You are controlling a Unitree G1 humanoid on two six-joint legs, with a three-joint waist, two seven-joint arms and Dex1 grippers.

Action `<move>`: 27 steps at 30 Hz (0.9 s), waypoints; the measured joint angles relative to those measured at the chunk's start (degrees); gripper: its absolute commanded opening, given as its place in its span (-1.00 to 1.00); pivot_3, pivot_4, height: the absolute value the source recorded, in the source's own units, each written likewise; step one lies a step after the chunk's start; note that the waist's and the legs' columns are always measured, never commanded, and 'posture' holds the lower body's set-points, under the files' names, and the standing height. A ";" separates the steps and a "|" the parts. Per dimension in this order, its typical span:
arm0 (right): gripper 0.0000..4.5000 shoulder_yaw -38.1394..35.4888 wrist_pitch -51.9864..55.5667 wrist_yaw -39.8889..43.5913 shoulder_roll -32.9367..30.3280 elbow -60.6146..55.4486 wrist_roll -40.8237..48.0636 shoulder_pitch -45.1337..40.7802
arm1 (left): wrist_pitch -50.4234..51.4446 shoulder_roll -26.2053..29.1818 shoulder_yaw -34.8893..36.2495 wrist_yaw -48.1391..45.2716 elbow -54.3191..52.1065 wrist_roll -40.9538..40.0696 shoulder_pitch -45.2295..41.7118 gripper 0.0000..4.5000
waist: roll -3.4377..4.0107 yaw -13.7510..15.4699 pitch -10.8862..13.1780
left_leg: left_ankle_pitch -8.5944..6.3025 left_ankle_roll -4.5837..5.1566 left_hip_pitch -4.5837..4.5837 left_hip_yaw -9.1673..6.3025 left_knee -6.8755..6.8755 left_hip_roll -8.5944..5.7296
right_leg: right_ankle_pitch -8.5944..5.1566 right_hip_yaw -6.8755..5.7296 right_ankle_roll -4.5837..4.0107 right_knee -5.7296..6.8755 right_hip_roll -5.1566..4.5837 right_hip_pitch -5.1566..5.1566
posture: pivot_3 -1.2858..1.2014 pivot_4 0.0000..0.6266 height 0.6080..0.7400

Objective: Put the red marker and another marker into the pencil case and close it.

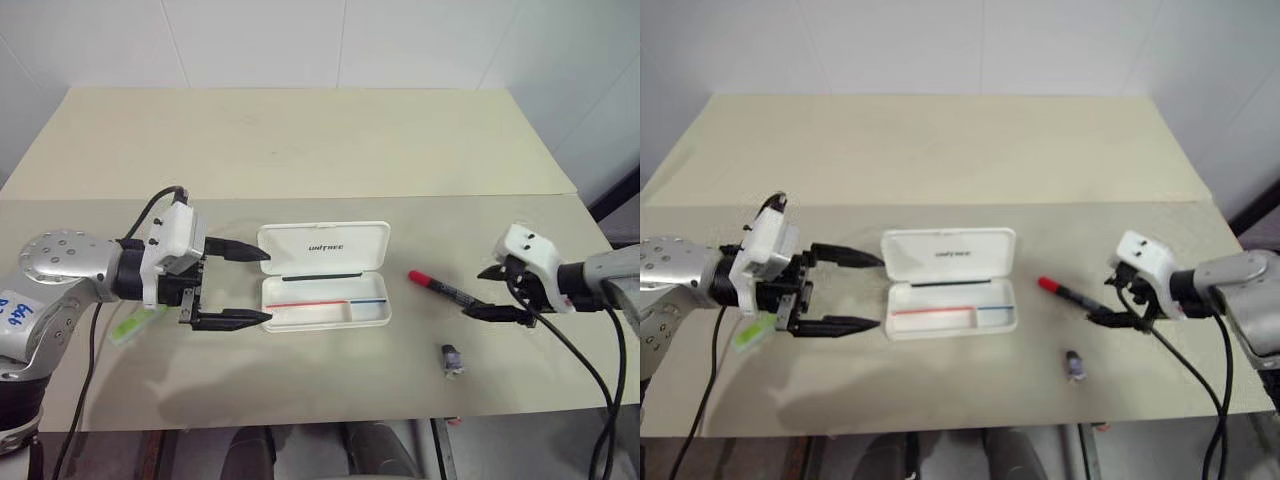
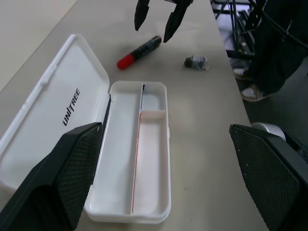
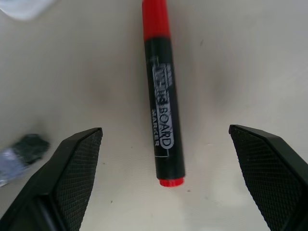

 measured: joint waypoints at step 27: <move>-0.75 7.42 -3.39 -3.64 5.27 4.26 -5.38 -6.79 | -1.28 0.28 2.53 2.41 -0.68 1.53 3.78 1.00 | 0.01 -0.11 0.01 | 0.00 0.01 0.01 0.04 0.21 0.00 | 0.02 0.04 0.03 0.07 0.00 0.05 | 0.03 -0.52 1.00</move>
